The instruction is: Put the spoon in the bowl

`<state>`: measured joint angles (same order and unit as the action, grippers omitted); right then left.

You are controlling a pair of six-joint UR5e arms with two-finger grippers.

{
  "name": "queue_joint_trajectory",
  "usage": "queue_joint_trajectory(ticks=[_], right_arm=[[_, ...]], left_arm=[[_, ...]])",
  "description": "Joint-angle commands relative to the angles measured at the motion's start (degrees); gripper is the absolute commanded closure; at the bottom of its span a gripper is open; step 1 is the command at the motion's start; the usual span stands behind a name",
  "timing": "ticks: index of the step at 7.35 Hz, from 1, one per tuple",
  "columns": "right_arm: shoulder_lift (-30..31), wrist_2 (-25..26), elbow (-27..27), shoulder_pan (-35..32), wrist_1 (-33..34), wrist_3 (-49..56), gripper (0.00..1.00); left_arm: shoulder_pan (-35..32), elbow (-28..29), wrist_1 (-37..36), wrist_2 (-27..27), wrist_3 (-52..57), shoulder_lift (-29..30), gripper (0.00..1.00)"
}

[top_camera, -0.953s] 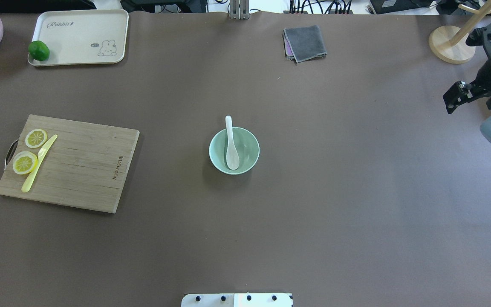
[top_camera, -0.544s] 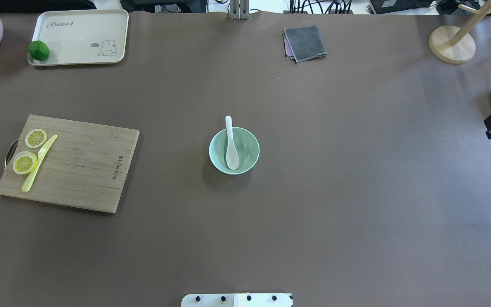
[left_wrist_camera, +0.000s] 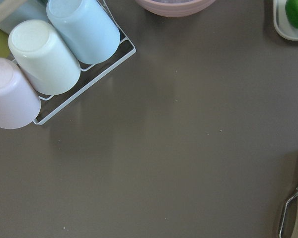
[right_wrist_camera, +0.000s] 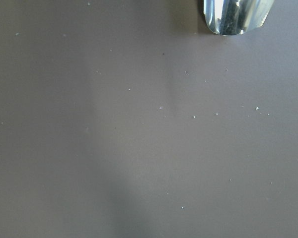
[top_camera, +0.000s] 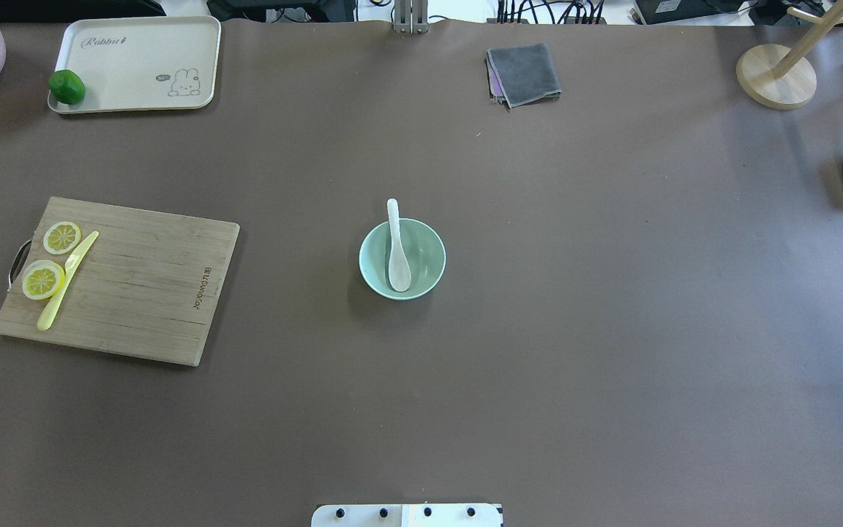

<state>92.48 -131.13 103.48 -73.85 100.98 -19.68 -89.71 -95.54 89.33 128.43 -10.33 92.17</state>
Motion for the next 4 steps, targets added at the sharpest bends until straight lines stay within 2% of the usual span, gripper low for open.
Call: queue_joint_trajectory(ticks=[1, 4], right_arm=[[-2.2, -0.09, -1.17, -0.07, 0.35, -0.1, 0.0], [-2.75, -0.88, -5.02, -0.16, 0.27, -0.01, 0.0]], left_arm=[[0.15, 0.53, 0.4, 0.07, -0.13, 0.03, 0.02], [0.33, 3.07, 0.75, -0.02, -0.12, 2.12, 0.02]])
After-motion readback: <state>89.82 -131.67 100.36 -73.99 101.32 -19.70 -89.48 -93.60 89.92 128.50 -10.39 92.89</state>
